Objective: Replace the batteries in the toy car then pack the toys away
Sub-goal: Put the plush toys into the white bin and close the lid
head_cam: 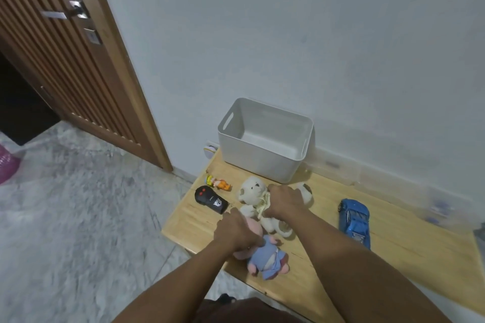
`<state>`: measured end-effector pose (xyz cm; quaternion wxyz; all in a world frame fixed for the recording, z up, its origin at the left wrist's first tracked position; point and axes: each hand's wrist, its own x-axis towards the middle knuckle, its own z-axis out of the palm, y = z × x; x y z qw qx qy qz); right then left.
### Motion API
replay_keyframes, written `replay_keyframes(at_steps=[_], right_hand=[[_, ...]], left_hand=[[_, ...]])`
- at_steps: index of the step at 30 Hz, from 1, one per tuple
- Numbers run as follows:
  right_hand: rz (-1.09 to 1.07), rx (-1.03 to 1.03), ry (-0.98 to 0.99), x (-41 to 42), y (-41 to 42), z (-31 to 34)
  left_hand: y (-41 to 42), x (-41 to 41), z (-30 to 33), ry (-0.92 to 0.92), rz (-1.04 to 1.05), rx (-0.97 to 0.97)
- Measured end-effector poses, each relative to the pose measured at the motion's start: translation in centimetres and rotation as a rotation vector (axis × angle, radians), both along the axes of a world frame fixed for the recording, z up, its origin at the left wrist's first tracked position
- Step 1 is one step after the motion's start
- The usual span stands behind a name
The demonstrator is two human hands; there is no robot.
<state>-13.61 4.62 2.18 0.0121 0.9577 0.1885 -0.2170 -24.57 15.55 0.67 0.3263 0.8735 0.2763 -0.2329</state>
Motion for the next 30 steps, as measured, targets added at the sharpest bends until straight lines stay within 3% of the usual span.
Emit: replay_keyframes(at_steps=[5,12,15,22,30], right_hand=[[0.051,-0.062,-0.027,0.1,0.6,0.8],[-0.046,0.16,0.186,1.5,2.4,6.9],[-0.085,0.248,0.189,2.1,3.0,10.5],[-0.251,0.39,-0.002,5.9,3.0,16.5],[-0.456,0.429,-0.164,10.3,2.1,16.7]], left_hand=[[3.0,0.9,1.5,-0.004,0.003,-0.054],[9.7,3.3,6.8,0.008,-0.079,-0.115],[12.1,4.8,10.7,0.019,-0.118,-0.177],[14.1,9.7,17.5,-0.283,-0.088,-0.183],[12.1,18.3,18.8,-0.508,-0.308,0.099]])
